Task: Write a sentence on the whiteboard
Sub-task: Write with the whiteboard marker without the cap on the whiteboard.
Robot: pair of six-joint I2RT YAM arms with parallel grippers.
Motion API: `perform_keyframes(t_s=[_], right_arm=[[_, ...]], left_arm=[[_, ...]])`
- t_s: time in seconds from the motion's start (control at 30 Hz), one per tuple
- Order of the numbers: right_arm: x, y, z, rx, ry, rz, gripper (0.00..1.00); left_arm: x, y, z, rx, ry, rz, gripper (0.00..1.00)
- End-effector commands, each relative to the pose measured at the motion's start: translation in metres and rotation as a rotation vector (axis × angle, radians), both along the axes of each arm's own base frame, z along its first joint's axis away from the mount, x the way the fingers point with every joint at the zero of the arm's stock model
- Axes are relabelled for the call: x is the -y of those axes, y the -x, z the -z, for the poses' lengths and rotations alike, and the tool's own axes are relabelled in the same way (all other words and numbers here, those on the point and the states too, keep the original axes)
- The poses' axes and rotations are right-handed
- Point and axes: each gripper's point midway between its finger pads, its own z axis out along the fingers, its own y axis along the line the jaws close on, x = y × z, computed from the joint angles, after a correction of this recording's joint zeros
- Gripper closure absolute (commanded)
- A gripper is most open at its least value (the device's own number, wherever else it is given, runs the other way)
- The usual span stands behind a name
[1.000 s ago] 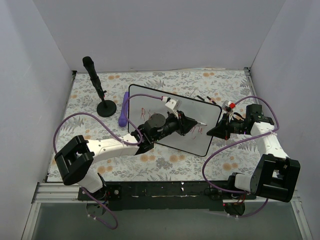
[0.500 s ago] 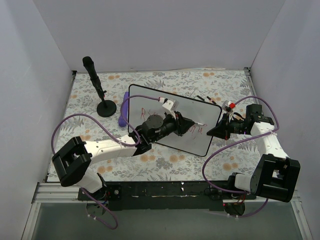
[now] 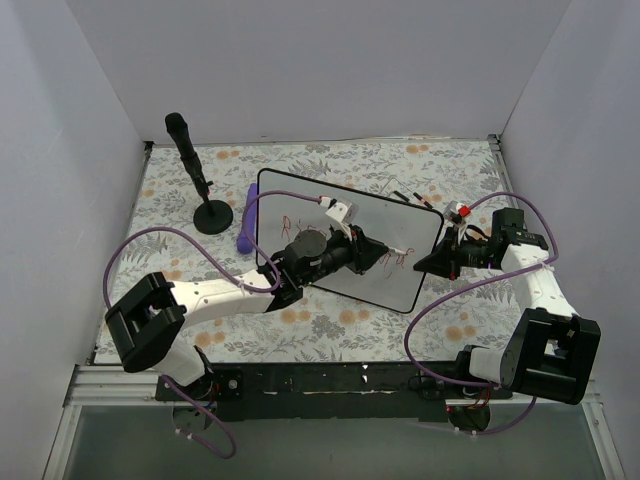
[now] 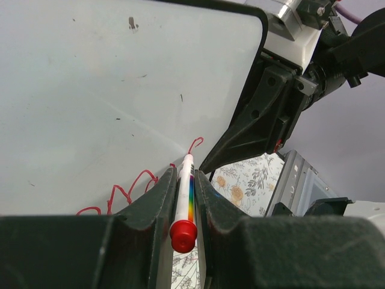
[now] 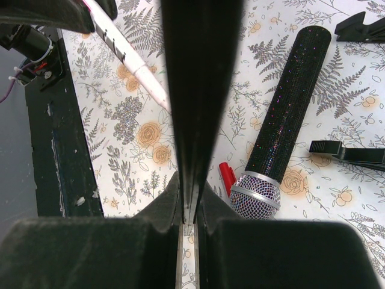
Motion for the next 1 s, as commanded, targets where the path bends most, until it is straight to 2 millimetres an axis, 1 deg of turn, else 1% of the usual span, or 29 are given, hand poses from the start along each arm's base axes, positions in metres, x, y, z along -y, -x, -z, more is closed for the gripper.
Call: perform_keyframes(t_s=[0.0, 0.17, 0.27, 0.3, 0.33, 0.5, 0.67, 0.77, 0.97], right_arm=[[0.001, -0.002, 0.001, 0.046, 0.045, -0.011, 0.99], [0.0, -0.002, 0.001, 0.045, 0.043, -0.013, 0.99], [0.001, -0.002, 0.001, 0.046, 0.043, -0.011, 0.99], [0.001, -0.002, 0.001, 0.046, 0.045, -0.011, 0.99], [0.001, -0.002, 0.002, 0.043, 0.044, -0.011, 0.99], [0.001, -0.002, 0.001, 0.046, 0.045, -0.011, 0.99], [0.001, -0.002, 0.001, 0.044, 0.045, -0.013, 0.99], [0.001, -0.002, 0.001, 0.045, 0.043, -0.013, 0.99], [0.001, -0.002, 0.001, 0.045, 0.043, -0.011, 0.99]], left_arm=[[0.002, -0.009, 0.0, 0.013, -0.017, -0.009, 1.0], [0.006, -0.01, -0.002, 0.016, -0.013, 0.0, 1.0], [0.007, -0.01, -0.008, 0.023, 0.001, 0.001, 1.0], [0.007, -0.01, -0.013, 0.026, 0.015, 0.001, 1.0], [0.009, -0.003, -0.017, 0.029, 0.028, 0.038, 1.0], [0.005, 0.007, -0.038, 0.053, 0.082, 0.07, 1.0], [0.005, 0.018, -0.054, 0.061, 0.13, 0.122, 1.0], [0.007, 0.02, -0.057, 0.065, 0.141, 0.137, 1.0], [0.018, 0.013, -0.05, 0.055, 0.126, 0.14, 1.0]])
